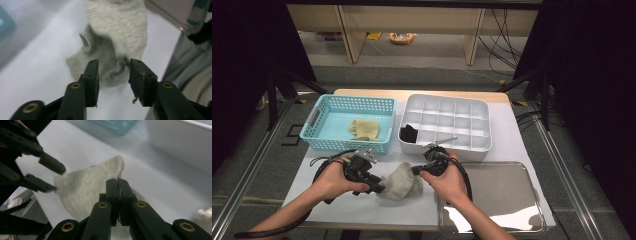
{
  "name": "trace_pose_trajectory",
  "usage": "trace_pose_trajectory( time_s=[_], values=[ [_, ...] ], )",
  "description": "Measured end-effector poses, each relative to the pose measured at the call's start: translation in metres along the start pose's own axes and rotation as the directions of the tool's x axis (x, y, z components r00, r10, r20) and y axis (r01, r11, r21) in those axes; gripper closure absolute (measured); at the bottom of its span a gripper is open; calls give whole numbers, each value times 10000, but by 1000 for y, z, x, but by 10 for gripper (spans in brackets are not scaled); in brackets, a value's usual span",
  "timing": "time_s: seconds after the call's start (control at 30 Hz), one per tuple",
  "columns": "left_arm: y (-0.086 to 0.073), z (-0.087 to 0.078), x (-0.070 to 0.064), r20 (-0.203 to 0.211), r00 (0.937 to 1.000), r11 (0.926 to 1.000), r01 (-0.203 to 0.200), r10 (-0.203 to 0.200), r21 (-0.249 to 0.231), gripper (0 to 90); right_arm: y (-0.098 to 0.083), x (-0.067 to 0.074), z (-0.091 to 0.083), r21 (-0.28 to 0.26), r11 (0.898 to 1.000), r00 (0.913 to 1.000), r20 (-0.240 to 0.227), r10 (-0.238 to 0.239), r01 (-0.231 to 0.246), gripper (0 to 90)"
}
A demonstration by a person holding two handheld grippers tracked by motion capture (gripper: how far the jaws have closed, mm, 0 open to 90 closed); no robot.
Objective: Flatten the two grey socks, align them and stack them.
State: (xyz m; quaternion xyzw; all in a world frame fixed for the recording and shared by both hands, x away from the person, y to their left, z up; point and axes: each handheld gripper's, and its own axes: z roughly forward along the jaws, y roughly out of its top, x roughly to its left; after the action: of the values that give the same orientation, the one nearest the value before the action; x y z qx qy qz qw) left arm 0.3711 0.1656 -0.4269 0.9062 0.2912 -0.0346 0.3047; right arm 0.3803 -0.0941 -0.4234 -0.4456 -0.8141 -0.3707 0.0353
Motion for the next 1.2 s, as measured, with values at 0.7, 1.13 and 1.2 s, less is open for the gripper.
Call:
trace_pose_trajectory(
  time_s=[0.7, 1.13, 1.2],
  values=[
    [7, 27, 9, 50, 9989, 9986, 460, -461, 241, 559, -22, -38, -18, -230, 9931, 9810, 1546, 1168, -1146, 721],
    [7, 37, 4, -322, 9994, 9985, -99, 117, 533, 712, -14, -44, 3, 186, 9906, 9830, 1275, 1324, -1359, 747],
    [8, 38, 3, -410, 9988, 9980, -239, 263, 589, 753, -14, -44, 5, 284, 9891, 9817, 1295, 1398, -1446, 804]
  ],
)
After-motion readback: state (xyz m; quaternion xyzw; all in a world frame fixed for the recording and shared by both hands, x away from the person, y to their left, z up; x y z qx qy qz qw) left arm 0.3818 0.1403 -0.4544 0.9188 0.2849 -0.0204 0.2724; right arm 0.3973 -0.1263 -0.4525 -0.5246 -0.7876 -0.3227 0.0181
